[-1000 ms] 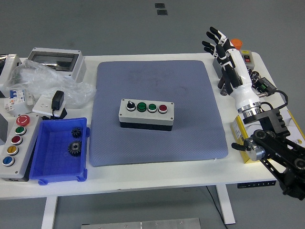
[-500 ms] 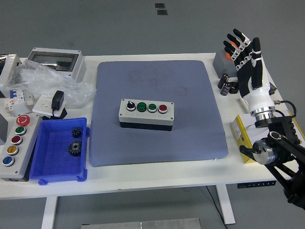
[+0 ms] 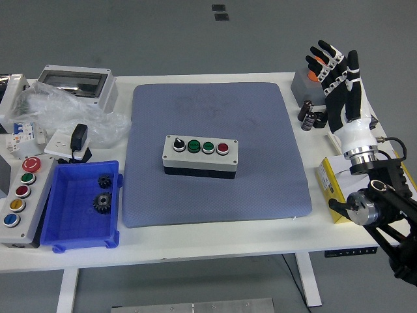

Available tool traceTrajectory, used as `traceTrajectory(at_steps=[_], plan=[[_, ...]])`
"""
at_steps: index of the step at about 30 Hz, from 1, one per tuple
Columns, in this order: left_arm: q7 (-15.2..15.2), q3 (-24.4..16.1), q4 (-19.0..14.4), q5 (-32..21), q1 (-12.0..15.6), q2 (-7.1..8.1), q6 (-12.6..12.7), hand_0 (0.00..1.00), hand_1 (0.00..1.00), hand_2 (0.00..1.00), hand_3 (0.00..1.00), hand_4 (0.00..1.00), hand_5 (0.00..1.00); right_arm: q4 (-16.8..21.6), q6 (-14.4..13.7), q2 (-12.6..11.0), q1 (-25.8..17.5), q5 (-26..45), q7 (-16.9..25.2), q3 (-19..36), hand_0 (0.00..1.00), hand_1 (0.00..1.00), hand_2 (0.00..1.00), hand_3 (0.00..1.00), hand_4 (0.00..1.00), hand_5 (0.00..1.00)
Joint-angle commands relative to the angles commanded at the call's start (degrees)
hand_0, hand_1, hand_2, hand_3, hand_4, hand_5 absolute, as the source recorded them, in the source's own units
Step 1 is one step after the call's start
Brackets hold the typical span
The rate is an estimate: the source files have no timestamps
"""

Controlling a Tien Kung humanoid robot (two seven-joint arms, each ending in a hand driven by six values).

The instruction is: Pick up the button,place it on the desk,press the button,press the button

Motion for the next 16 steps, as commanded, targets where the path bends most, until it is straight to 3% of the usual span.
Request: traceTrajectory(at_steps=[16], plan=[[0.6, -0.6, 0.0, 0.6, 0.2, -0.27, 0.0, 0.618, 0.665, 0.632, 0.649, 0.725, 0.499, 0.5, 0.0, -0.1, 0.6, -0.3, -0.3, 0.4, 0.897, 0.799, 0.814, 0.802, 0.998, 0.998]])
